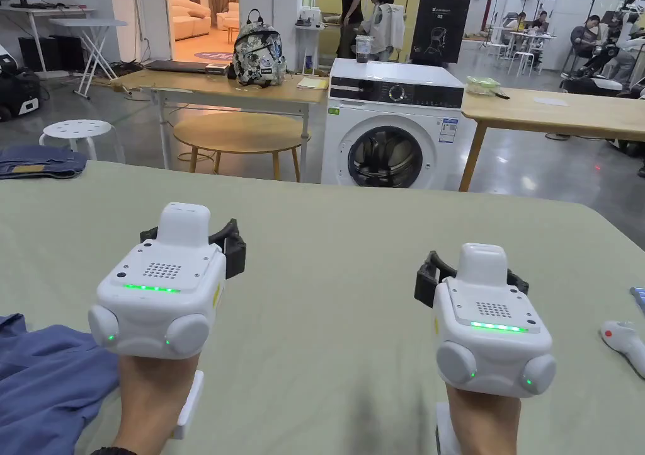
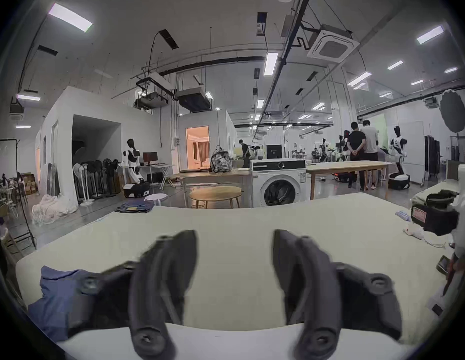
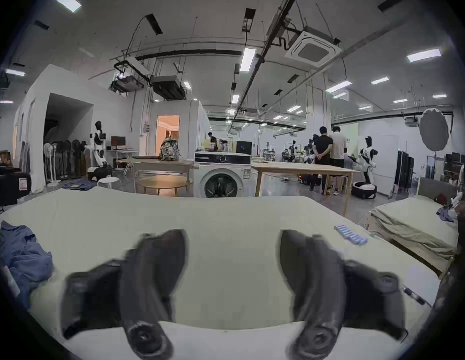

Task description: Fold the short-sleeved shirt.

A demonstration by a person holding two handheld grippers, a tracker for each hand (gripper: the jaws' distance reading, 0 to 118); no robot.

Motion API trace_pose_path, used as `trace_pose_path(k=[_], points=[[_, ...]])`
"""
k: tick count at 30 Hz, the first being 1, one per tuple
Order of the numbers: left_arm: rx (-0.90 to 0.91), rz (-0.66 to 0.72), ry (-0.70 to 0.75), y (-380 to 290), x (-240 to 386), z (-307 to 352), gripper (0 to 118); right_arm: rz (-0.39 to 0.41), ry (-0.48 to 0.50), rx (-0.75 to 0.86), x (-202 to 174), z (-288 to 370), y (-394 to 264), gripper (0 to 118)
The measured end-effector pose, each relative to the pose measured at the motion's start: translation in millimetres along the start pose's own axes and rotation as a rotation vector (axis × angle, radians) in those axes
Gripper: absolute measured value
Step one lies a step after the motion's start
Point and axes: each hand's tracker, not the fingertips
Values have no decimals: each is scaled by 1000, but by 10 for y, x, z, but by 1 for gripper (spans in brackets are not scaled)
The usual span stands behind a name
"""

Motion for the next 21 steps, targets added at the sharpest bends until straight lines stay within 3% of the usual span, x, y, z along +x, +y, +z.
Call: trace_pose_path(k=[2, 3, 4, 12, 15, 21], points=[[-5, -26, 34, 19, 37, 10, 14, -9, 7, -10, 5, -7, 6, 25], [-12, -33, 46, 29, 53, 13, 5, -16, 10, -12, 3, 24, 10, 5], [-10, -40, 63, 32, 56, 30, 0, -21, 13, -13, 2, 27, 8, 0], [-45, -11, 101, 3, 31, 43, 0, -23, 40, -6, 3, 128, -2, 0], [-77, 46, 66, -24, -44, 37, 0, -14, 46, 7, 4, 155, 15, 0], [-149, 33, 46, -116, -171, 21, 0, -29, 49, -3, -49, 173, 82, 0]])
